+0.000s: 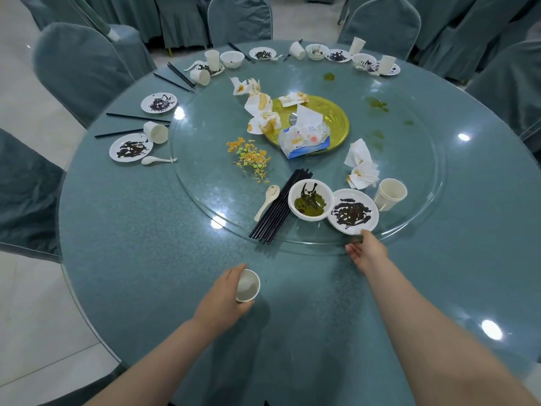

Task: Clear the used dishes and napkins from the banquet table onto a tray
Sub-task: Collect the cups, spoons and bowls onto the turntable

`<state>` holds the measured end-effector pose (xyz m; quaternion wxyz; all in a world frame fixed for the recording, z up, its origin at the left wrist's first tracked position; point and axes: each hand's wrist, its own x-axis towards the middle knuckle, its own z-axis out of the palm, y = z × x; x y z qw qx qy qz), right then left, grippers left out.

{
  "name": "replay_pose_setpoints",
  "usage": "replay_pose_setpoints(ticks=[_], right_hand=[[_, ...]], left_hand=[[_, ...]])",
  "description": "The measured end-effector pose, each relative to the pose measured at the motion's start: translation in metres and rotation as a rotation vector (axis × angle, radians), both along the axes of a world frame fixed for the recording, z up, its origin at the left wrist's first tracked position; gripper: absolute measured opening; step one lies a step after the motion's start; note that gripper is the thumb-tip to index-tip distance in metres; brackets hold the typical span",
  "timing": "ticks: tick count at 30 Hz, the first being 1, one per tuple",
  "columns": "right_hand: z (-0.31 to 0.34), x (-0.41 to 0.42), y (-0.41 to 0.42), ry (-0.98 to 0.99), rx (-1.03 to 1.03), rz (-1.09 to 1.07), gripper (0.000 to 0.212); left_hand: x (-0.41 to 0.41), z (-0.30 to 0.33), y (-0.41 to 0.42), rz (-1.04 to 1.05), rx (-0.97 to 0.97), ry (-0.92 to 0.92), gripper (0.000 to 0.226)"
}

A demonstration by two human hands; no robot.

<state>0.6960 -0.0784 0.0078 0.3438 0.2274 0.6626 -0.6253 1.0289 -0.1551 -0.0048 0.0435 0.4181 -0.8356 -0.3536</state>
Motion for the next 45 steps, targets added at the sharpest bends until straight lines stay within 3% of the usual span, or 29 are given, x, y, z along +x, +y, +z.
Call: replay_pose_setpoints(ticks=[13, 19, 24, 28, 32, 40, 45], right_hand=[[-0.020, 0.050, -0.004, -0.128, -0.156, 0.166, 0.029], [-0.021, 0.040, -0.002, 0.034, -0.034, 0.114, 0.012], [-0.020, 0.031, -0.005, 0.107, 0.062, 0.099, 0.024], [-0.029, 0.030, -0.003, 0.257, 0.300, 0.300, 0.036], [-0.032, 0.031, -0.010, 0.162, 0.276, 0.419, 0.036], [-0.022, 0.051, -0.022, -0.017, 0.121, 0.447, 0.022], [-0.020, 0.059, -0.026, -0.035, 0.128, 0.485, 0.024]], left_hand=[[-0.002, 0.015, -0.010, 0.011, 0.064, -0.006, 0.077], [-0.017, 0.038, -0.019, 0.024, 0.088, 0.044, 0.081], [-0.036, 0.053, -0.029, 0.051, 0.076, 0.073, 0.069], [-0.052, 0.061, -0.040, 0.008, 0.052, 0.127, 0.070], [-0.065, 0.070, -0.051, -0.024, -0.012, 0.132, 0.073], [-0.094, 0.082, -0.077, -0.024, -0.046, 0.168, 0.081], [-0.120, 0.095, -0.093, -0.054, -0.058, 0.195, 0.075]])
